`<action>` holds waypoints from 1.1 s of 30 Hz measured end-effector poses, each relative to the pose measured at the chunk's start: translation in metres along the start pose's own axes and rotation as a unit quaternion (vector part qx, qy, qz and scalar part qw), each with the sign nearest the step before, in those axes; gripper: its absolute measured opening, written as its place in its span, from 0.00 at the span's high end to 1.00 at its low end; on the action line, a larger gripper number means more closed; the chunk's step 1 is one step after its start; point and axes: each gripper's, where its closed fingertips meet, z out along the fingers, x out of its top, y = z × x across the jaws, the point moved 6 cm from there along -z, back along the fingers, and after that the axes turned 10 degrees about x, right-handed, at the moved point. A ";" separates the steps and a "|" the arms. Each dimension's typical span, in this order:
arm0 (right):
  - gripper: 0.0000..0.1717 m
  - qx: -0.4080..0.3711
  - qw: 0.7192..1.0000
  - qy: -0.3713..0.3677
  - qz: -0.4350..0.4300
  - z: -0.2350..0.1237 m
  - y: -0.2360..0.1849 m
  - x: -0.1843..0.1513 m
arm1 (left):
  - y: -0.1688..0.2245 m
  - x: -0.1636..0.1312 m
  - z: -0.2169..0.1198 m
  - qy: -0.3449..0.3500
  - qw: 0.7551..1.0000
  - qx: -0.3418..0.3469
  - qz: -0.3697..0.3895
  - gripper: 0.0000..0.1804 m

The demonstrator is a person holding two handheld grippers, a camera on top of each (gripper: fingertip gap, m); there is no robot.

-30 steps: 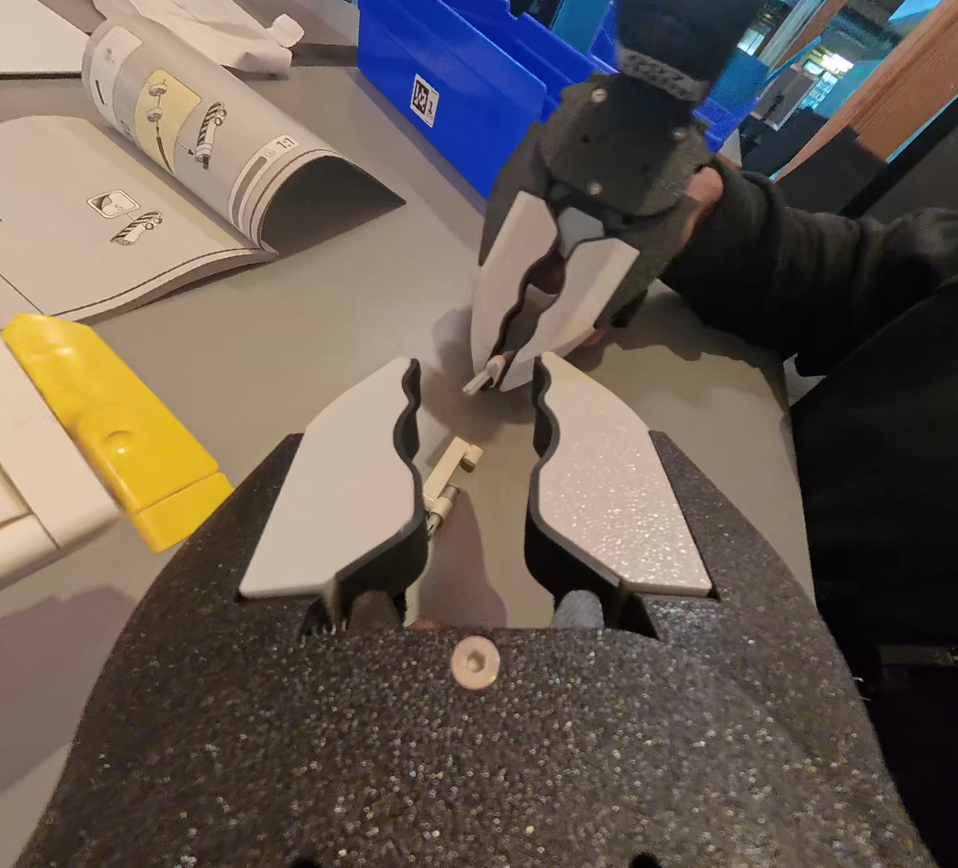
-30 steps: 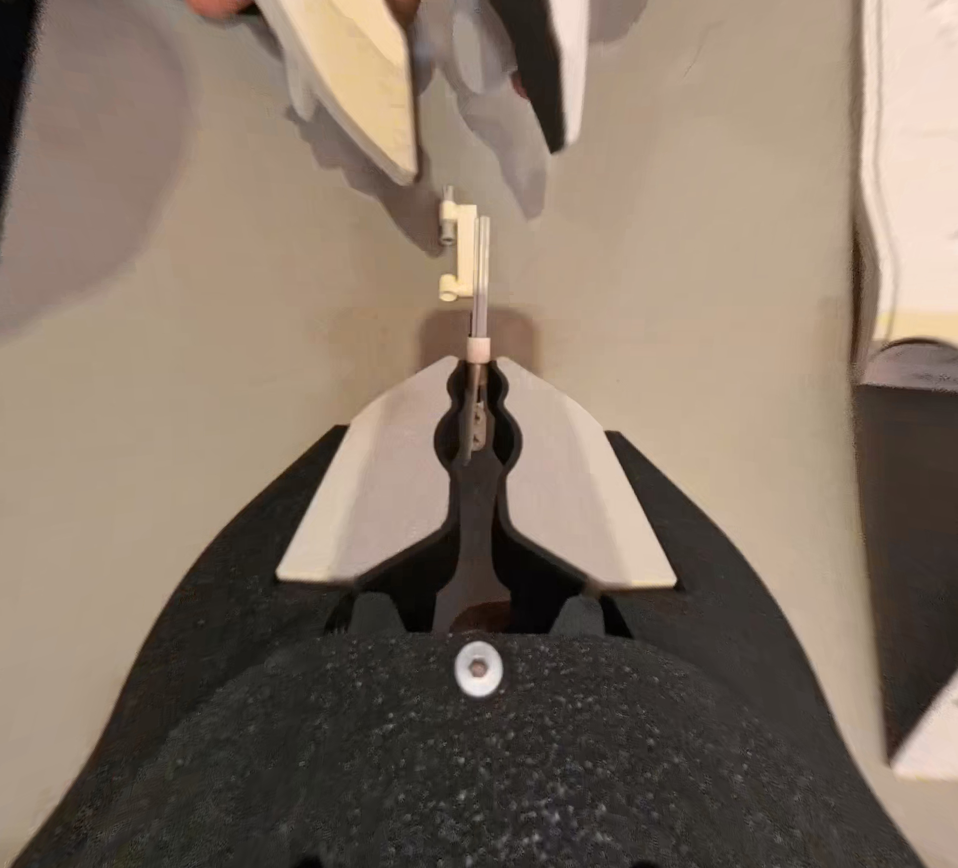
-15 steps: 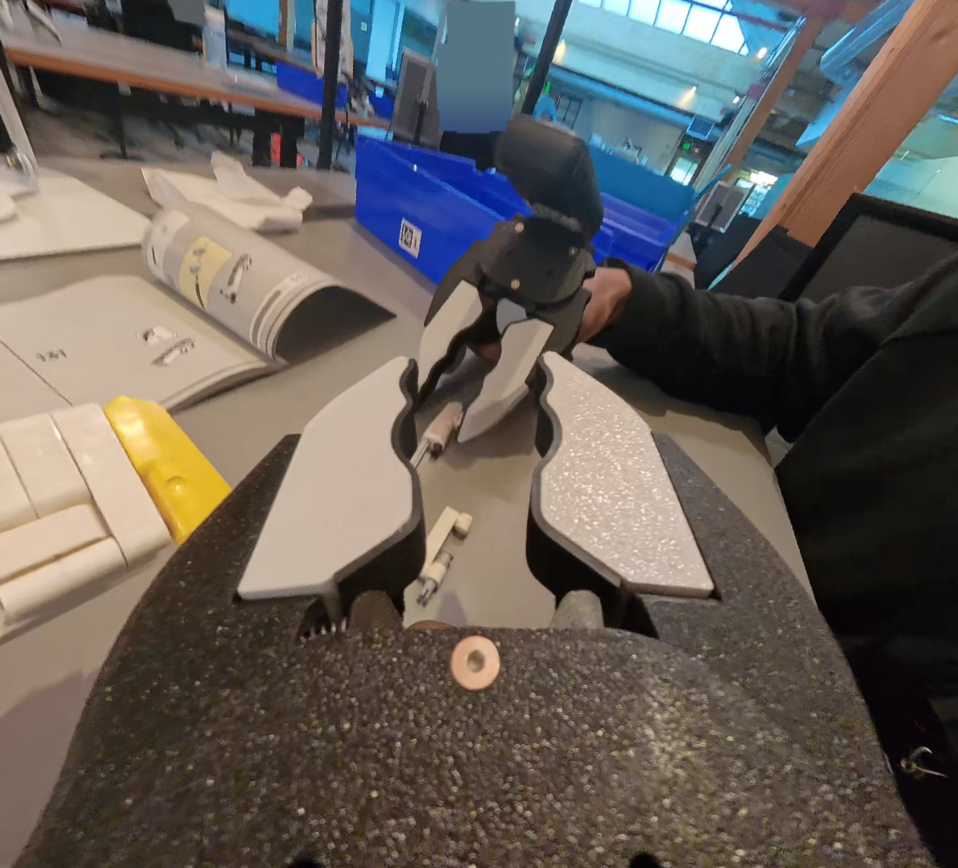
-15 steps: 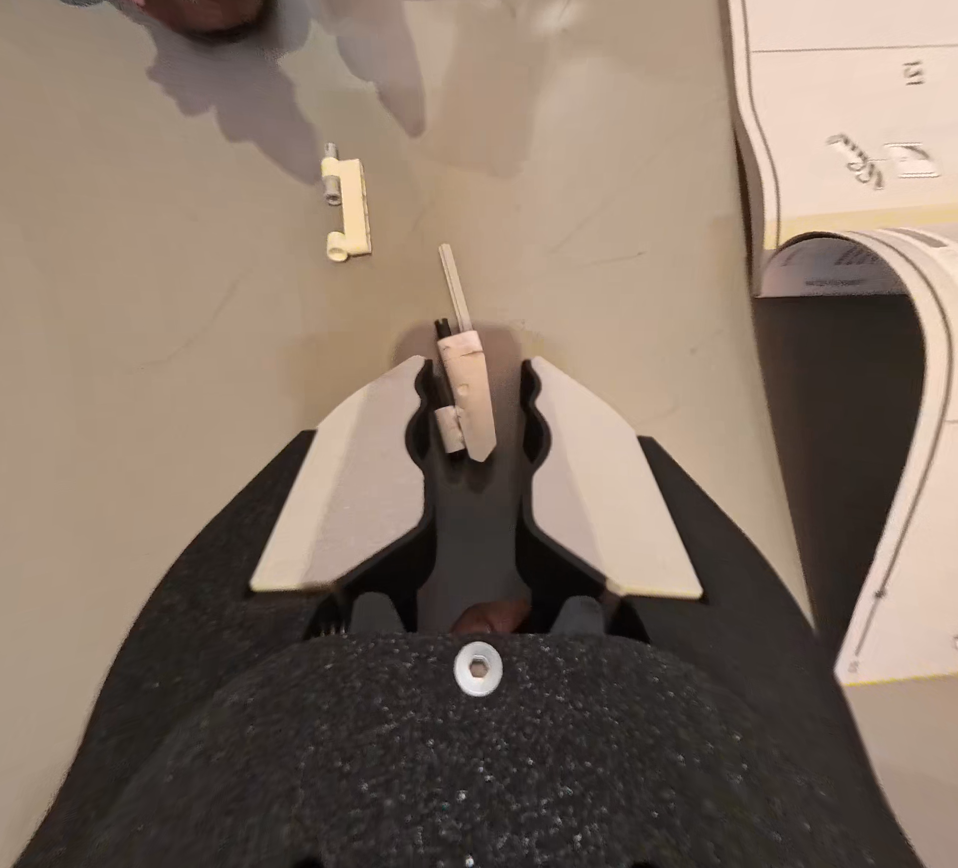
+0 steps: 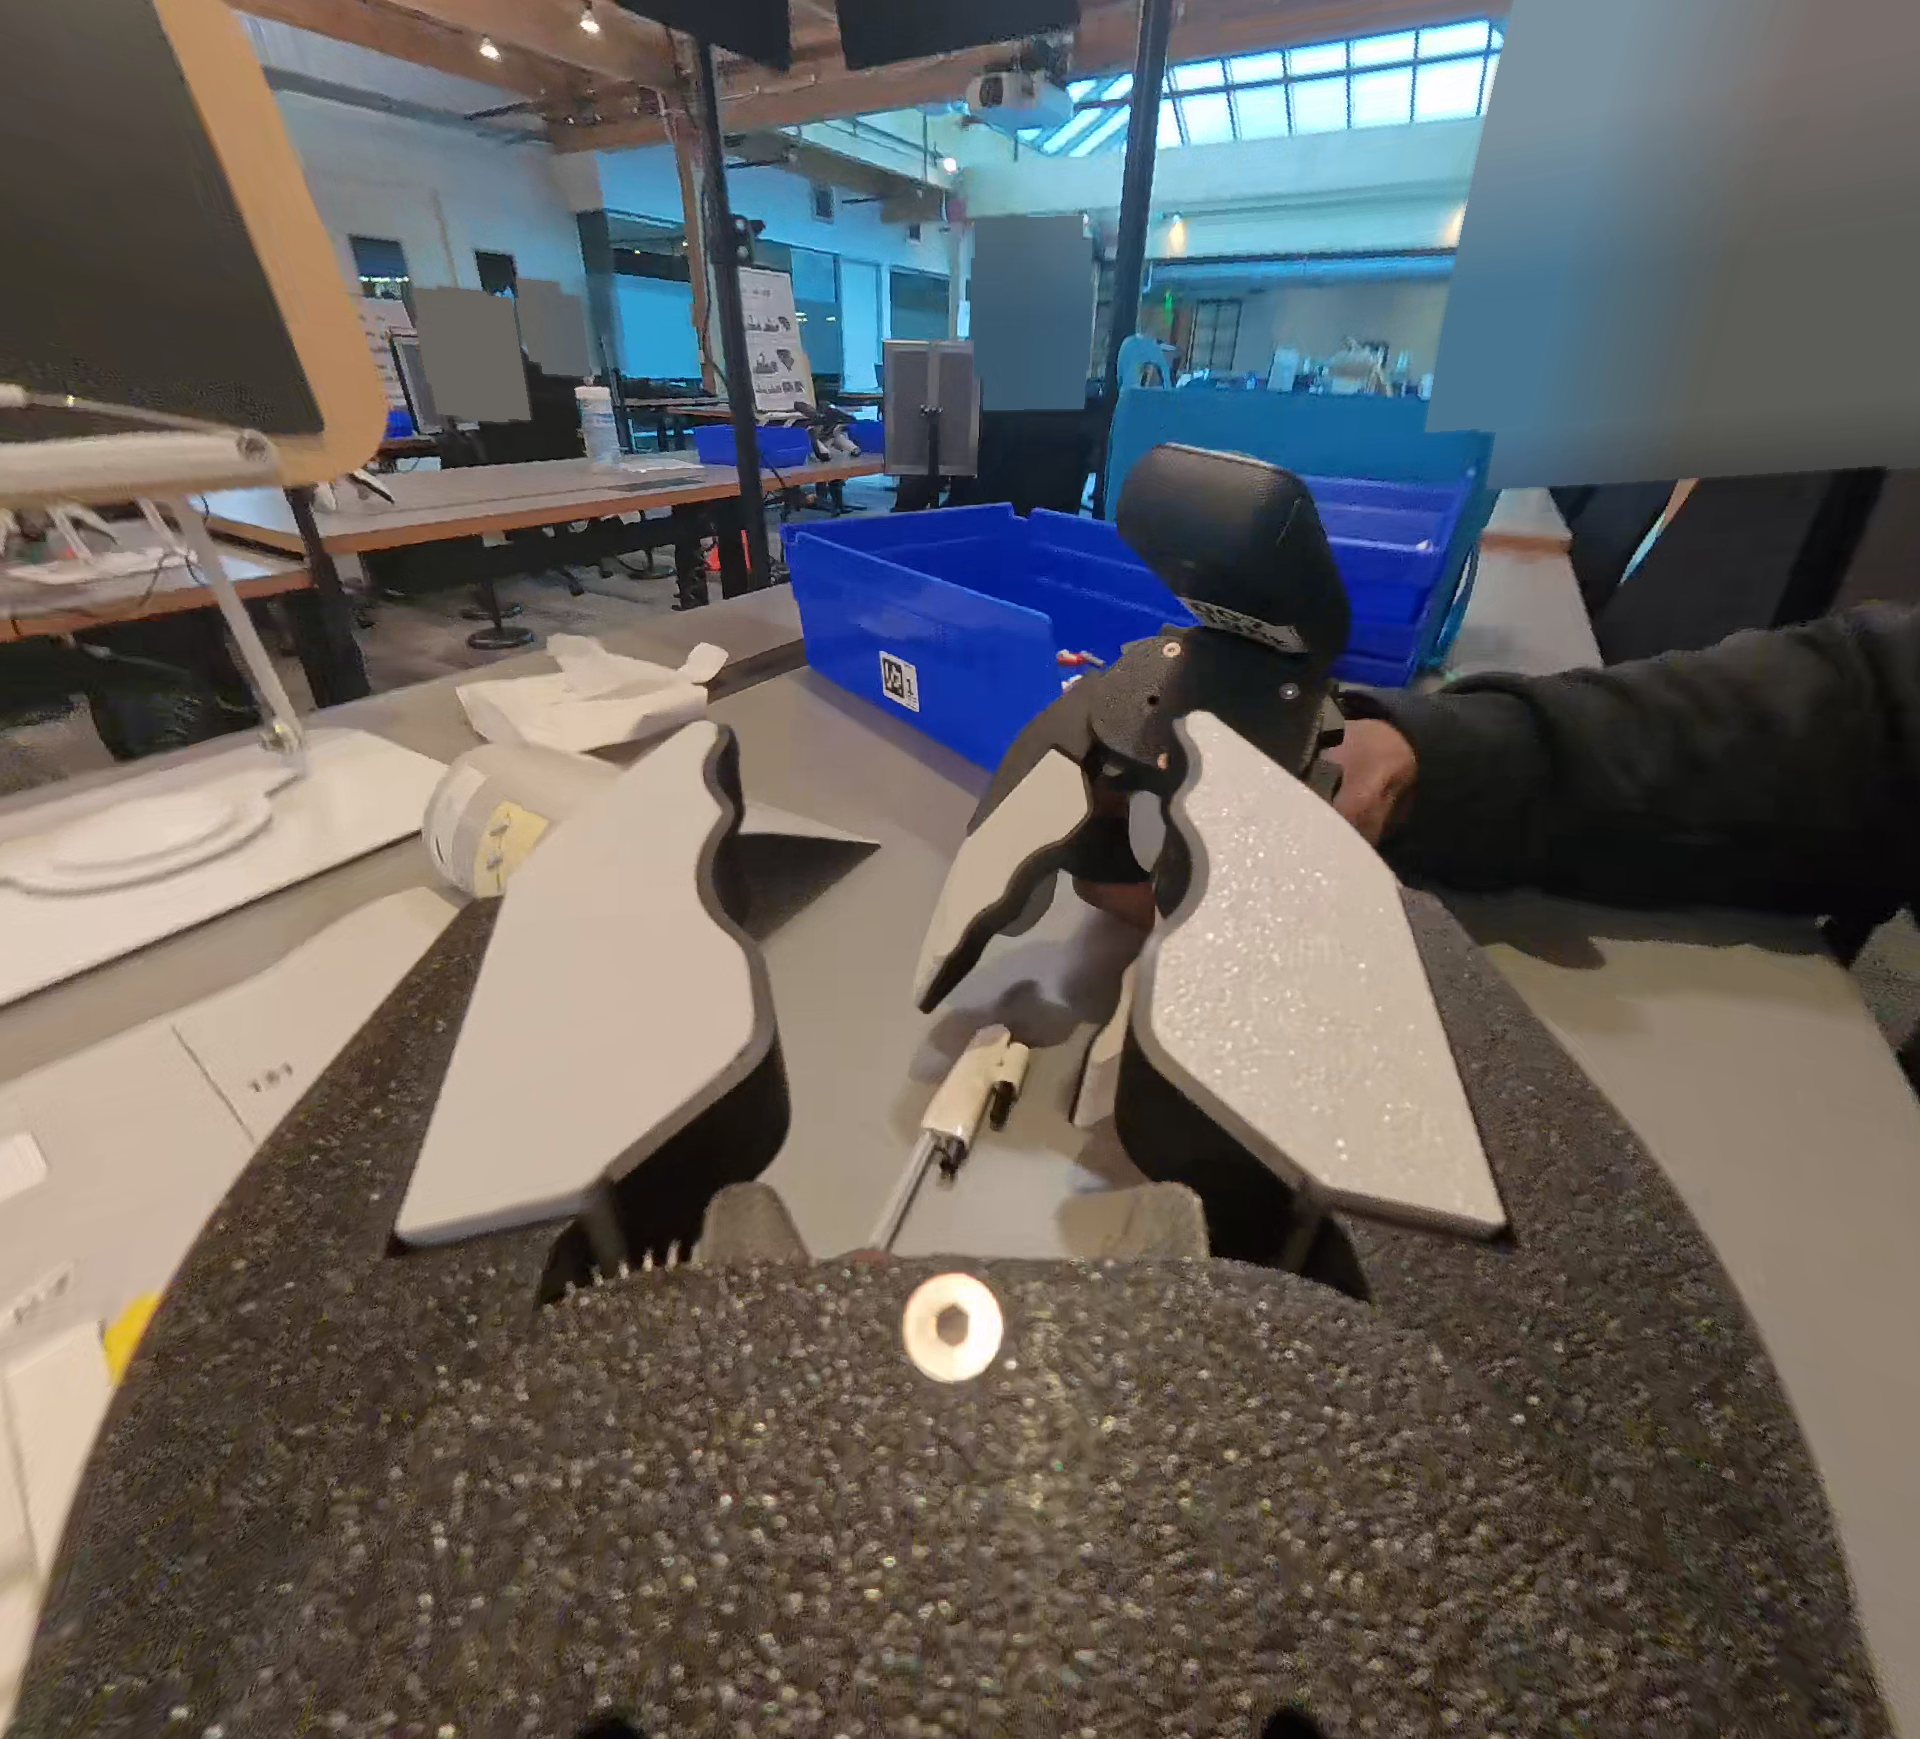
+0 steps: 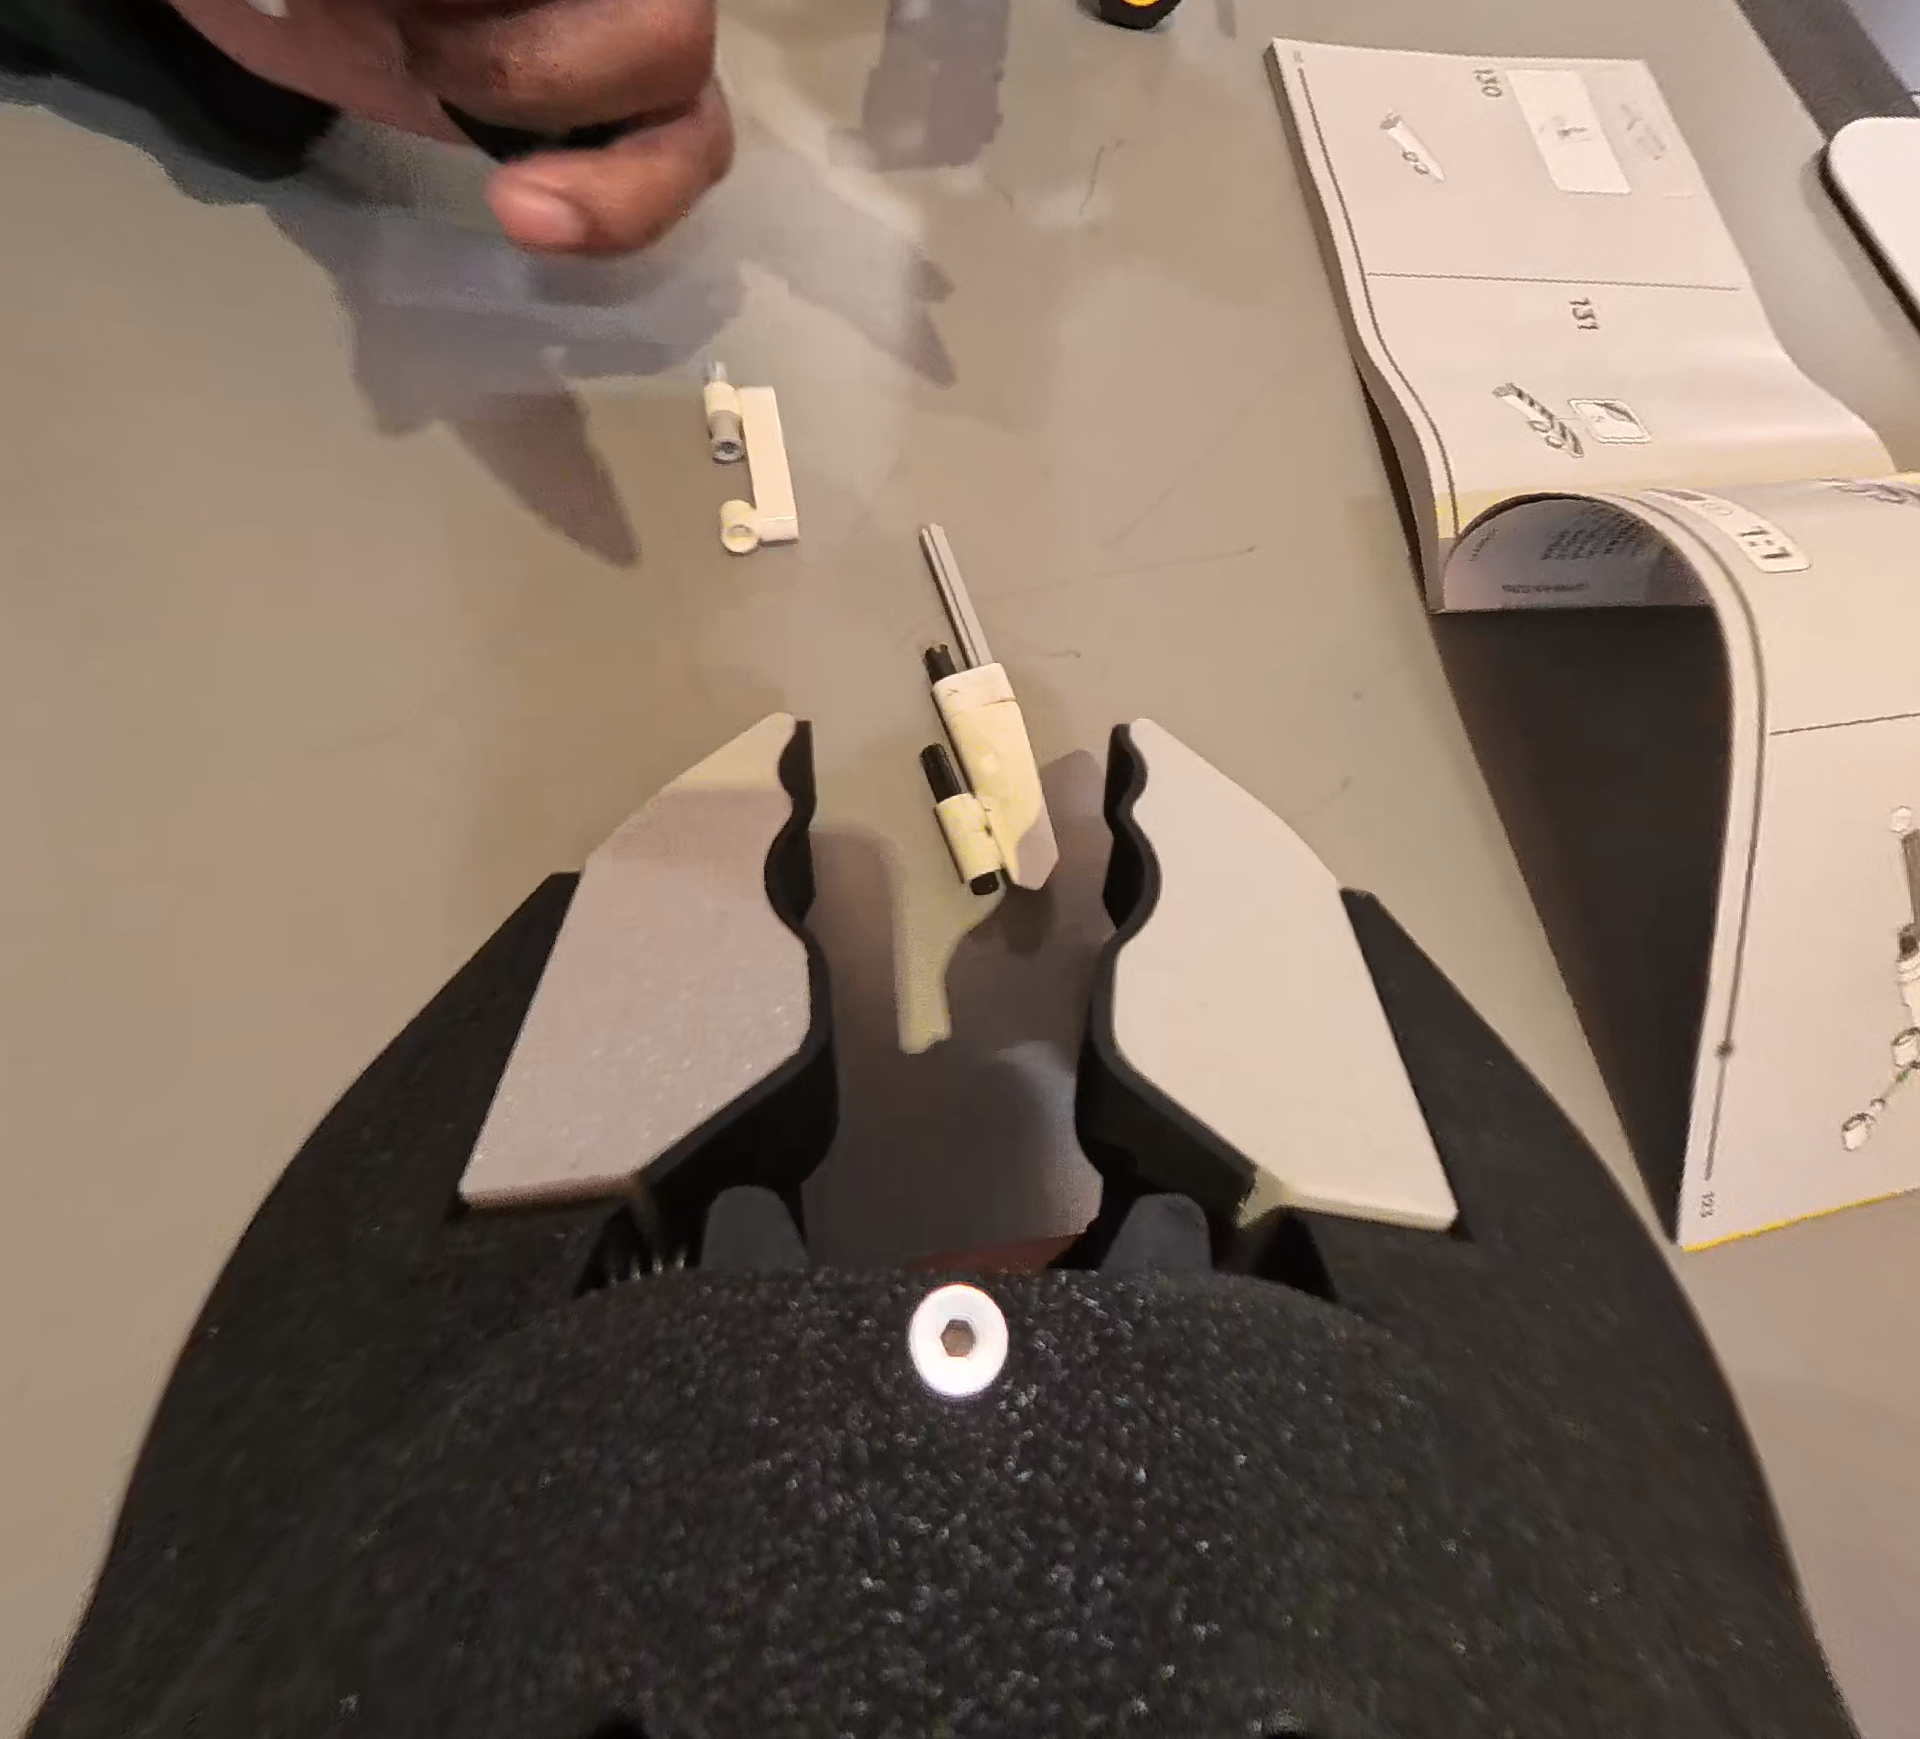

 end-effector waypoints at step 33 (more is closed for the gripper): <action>0.74 0.013 0.977 0.210 0.038 -0.010 0.035 0.035 | -0.025 -0.038 0.013 -0.081 0.996 -0.043 -0.020 0.69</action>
